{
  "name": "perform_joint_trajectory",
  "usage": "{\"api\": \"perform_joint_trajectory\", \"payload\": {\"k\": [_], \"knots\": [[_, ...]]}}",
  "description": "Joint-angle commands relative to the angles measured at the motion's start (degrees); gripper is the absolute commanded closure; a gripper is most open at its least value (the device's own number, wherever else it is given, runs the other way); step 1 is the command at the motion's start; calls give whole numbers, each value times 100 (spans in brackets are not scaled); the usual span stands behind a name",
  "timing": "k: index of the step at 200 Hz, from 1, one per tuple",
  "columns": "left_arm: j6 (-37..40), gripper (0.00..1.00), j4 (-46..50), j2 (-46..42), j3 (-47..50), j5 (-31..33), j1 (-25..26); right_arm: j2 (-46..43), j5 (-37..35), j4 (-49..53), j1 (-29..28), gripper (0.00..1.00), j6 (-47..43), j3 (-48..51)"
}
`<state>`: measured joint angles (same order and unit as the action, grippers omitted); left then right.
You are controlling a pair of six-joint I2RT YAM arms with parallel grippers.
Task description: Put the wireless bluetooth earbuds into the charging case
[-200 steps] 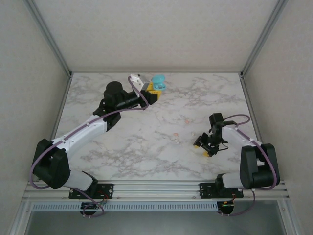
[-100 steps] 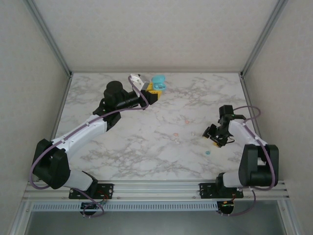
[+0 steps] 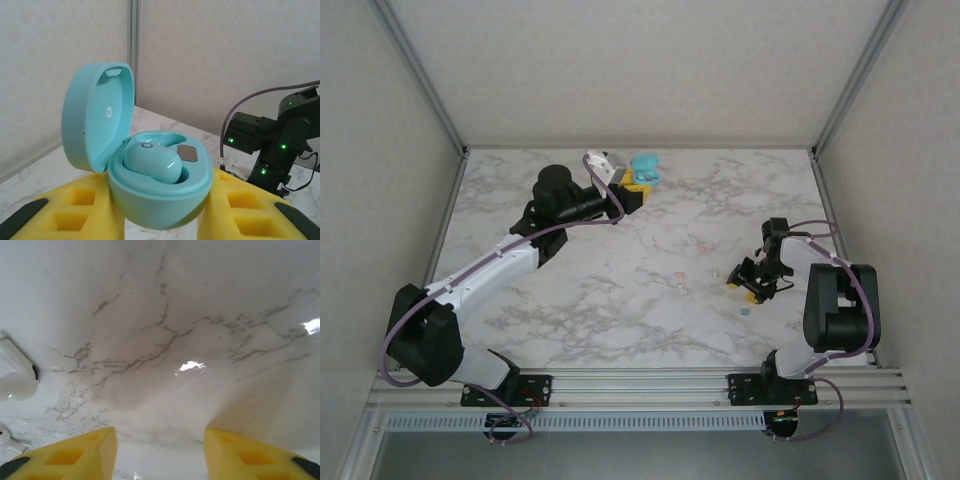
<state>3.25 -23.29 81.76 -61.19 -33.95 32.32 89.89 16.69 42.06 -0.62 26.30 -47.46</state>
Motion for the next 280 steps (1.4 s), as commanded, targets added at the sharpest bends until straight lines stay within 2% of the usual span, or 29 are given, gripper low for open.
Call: {"api": "perform_joint_trajectory", "payload": {"k": [1, 67, 100, 156, 190, 280], "knots": [[36, 82, -60, -2, -200, -50, 38, -217, -264, 559, 18, 50, -9, 37], [35, 82, -80, 48, -183, -72, 38, -624, -91, 776, 14, 50, 151, 307], [61, 82, -63, 50, -189, -59, 38, -744, -251, 658, 10, 50, 166, 208], [36, 82, -40, 27, -200, -76, 40, -72, -190, 404, 10, 50, 55, -194], [85, 82, 17, -38, -157, -15, 42, 56, -303, 355, 10, 50, 218, 61], [106, 83, -9, 33, -165, -66, 38, -551, -444, 610, -71, 51, 740, 661]]}}
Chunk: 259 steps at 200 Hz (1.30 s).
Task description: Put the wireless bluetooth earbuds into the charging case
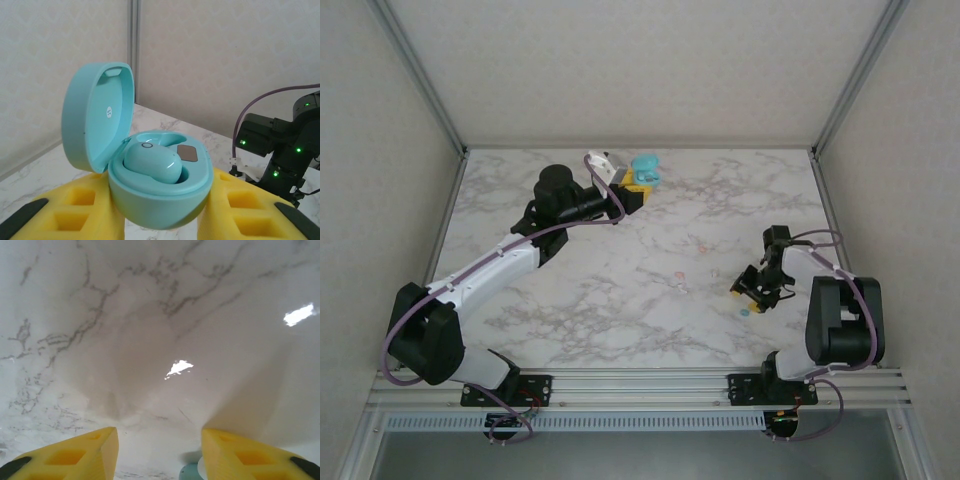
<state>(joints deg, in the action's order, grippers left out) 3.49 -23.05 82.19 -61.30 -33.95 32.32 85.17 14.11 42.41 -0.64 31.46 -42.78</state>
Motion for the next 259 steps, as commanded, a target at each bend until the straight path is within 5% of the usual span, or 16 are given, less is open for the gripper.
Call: {"api": "perform_joint_trajectory", "payload": {"k": [1, 166, 202, 259], "knots": [[77, 83, -33, -10, -154, -67, 38, -85, -188, 588, -79, 51, 228, 196], [60, 83, -42, -11, -146, -67, 38, -904, 112, 730, -738, 51, 920, 578], [59, 83, -33, -2, -154, -75, 38, -1005, -568, 988, -736, 50, 809, 345], [55, 83, -9, -1, -181, -116, 46, -701, -530, 652, -860, 61, 1023, 290]]}}
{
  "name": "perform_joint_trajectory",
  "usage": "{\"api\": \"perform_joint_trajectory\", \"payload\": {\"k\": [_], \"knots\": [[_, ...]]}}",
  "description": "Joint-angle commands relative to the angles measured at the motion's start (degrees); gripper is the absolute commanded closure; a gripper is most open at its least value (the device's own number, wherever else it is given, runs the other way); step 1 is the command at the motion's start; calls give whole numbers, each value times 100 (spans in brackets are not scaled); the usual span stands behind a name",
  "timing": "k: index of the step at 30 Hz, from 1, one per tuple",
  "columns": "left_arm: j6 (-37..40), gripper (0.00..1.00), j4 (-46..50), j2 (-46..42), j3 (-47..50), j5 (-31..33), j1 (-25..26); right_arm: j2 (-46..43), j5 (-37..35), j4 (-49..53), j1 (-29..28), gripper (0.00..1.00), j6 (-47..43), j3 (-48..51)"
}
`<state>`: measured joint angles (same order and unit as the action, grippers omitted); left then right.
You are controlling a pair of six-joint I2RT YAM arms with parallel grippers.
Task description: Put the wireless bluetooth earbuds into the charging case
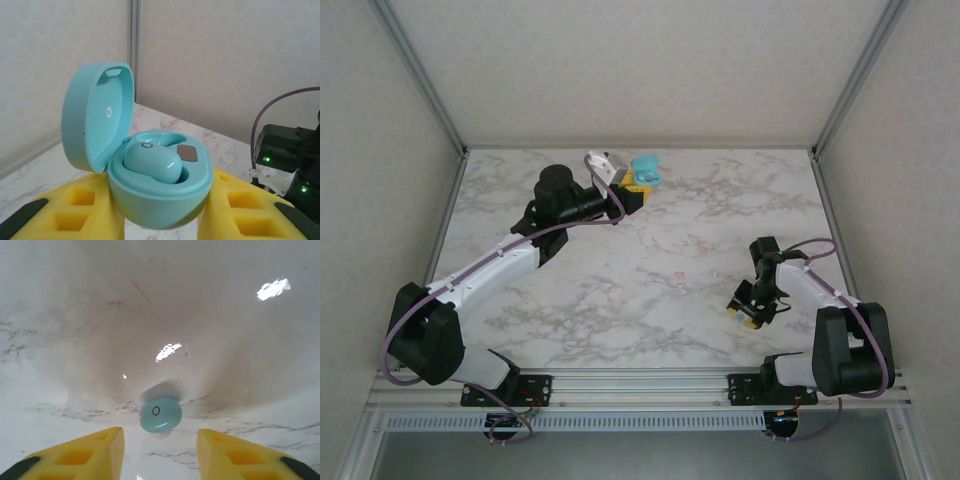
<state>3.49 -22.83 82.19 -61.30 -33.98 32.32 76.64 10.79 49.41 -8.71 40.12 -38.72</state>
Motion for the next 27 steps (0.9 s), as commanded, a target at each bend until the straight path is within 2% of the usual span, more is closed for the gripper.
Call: {"api": "perform_joint_trajectory", "payload": {"k": [1, 11, 27], "knots": [[55, 83, -30, -1, -181, -111, 42, 159, -207, -55, -53, 61, 156, -117], [76, 82, -11, 16, -190, -76, 44, 428, -347, -106, -91, 68, 84, -247], [104, 83, 15, 60, -200, -65, 39, 831, -510, 58, -305, 71, -82, -469]]}}
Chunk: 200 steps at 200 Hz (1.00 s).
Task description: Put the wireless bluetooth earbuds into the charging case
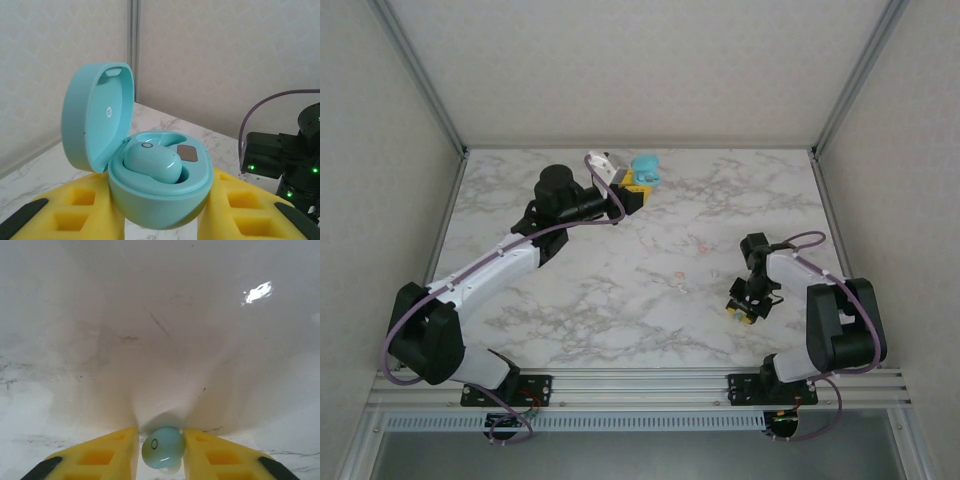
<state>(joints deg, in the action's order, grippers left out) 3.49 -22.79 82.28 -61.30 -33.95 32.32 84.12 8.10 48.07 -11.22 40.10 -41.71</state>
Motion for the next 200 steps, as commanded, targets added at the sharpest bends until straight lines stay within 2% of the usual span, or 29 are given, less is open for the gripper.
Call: {"api": "perform_joint_trajectory", "payload": {"k": [1, 30, 200], "knots": [[107, 83, 10, 44, -203, -65, 38, 87, -299, 235, -55, 69, -76, -194], [91, 83, 11, 55, -207, -58, 38, 64, -423, 285, -58, 66, -110, -248], [107, 83, 53, 45, -217, -78, 38, 184, -258, 97, -164, 72, -3, -97]]}}
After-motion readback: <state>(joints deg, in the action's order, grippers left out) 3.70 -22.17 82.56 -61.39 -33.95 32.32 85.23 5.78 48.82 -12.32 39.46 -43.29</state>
